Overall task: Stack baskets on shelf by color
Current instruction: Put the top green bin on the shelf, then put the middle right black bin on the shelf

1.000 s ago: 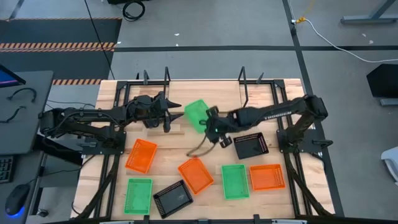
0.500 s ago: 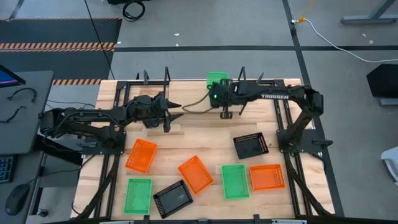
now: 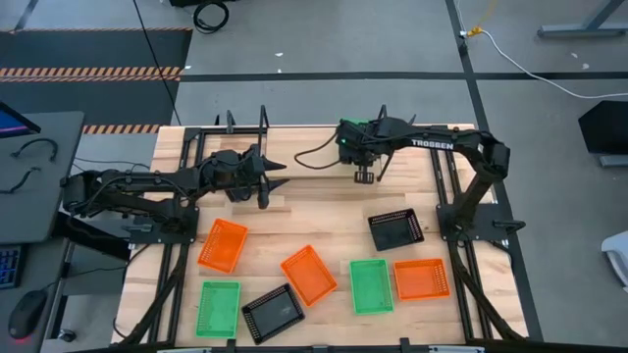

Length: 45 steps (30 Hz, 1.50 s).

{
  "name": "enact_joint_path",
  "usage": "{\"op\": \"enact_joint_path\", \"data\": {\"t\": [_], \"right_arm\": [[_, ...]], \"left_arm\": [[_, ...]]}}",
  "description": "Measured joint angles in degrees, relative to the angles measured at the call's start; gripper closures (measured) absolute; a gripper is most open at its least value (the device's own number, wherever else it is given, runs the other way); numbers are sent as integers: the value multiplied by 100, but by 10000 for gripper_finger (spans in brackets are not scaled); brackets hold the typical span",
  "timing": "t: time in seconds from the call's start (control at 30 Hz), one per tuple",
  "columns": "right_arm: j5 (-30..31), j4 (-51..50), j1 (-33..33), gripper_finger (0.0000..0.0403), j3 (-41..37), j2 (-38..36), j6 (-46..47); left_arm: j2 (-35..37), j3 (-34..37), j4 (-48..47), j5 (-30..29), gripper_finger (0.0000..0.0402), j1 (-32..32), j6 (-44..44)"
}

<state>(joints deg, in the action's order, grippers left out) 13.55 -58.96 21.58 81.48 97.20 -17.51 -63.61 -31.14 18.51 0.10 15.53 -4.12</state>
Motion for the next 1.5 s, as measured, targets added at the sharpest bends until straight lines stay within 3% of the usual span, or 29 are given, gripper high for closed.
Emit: {"op": "enact_joint_path", "data": {"t": [0.43,0.83,1.23,1.37,1.5], "right_arm": [[-123,78,-2,385,-322,31,40],[-285,154,-2,320,-325,31,45],[-273,-68,-239,291,50,-28,73],[-314,-642,-610,291,567,-56,622],[-719,-1119,-1047,291,985,-56,1934]], "left_arm": [[0,0,-3,2,206,-4,4],[0,0,-11,2,204,-2,-2],[0,0,-45,0,202,-2,-7],[0,0,-43,0,206,-2,-22],[0,0,-38,0,204,0,-20]]}}
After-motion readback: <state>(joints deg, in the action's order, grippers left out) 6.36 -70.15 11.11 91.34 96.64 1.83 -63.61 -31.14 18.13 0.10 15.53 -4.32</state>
